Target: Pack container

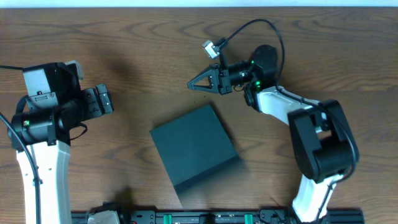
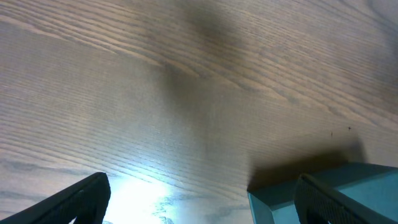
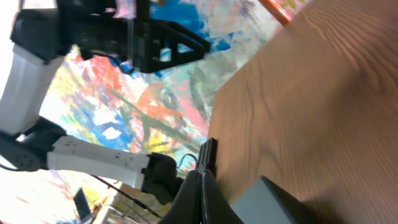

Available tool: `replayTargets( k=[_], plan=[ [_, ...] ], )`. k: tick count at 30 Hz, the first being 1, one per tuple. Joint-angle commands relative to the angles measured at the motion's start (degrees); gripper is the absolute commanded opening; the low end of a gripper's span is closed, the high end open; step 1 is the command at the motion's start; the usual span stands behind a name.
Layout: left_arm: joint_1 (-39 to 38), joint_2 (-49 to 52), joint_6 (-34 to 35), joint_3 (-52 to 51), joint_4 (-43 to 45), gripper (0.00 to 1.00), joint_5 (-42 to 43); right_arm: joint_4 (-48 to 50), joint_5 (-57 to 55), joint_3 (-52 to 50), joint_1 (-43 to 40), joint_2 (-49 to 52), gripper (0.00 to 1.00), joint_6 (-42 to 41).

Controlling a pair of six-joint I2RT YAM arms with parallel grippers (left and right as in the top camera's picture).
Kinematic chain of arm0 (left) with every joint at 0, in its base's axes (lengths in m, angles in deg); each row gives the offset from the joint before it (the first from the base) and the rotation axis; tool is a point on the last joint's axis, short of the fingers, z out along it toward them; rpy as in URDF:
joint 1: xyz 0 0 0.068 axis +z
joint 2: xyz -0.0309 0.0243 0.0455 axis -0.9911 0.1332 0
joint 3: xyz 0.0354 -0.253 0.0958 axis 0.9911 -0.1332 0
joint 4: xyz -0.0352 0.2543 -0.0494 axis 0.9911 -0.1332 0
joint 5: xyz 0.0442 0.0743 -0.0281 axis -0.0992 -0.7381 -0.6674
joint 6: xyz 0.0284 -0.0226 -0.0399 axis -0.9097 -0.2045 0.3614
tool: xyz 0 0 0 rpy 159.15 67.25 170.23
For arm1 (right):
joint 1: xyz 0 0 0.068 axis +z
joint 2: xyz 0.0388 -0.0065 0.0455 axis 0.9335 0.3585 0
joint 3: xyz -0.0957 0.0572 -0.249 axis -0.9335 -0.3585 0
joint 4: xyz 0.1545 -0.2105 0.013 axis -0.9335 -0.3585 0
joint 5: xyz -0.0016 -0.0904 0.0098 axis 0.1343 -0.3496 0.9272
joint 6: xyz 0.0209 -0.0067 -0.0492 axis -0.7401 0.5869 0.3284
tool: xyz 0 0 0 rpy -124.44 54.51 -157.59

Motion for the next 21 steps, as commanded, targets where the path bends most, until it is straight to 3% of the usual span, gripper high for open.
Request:
replayTargets(
  k=[1, 6, 9, 12, 14, 17, 18, 21],
  plan=[
    [0.15, -0.52, -0.63, 0.33, -0.28, 0.95, 0.17, 0.50, 1.81, 0.20, 0.07, -6.16, 0.01, -1.16],
    [0.15, -0.52, -0.63, 0.33, -0.28, 0.95, 0.17, -0.66, 2.86, 0.20, 0.46, -12.39, 0.02, -0.24],
    [0.15, -0.52, -0.63, 0.33, -0.28, 0.95, 0.17, -5.27, 1.64, 0.20, 1.07, -17.25, 0.02, 3.74],
    [0.15, -0.52, -0.61, 0.33, -0.28, 0.95, 0.17, -14.73, -1.20, 0.22, 1.64, -22.05, 0.02, 13.03],
    [0.15, -0.52, -0.63, 0.33, -0.28, 0.95, 0.17, -27.71, -4.79, 0.24, 1.73, -25.44, 0.02, 22.91],
    [0.15, -0.52, -0.63, 0.33, -0.28, 0.95, 0.17, -60.06, -20.28, 0.35, 2.40, -30.38, 0.02, 41.42],
    [0.15, -0.52, -0.63, 0.33, -0.28, 0.95, 0.17, -73.31, -32.72, 0.42, 3.50, -32.00, 0.01, 45.27],
    [0.15, -0.52, -0.63, 0.33, -0.28, 0.95, 0.17, -90.14, -52.28, 0.42, 7.06, -34.62, 0.01, 47.93]
  ],
)
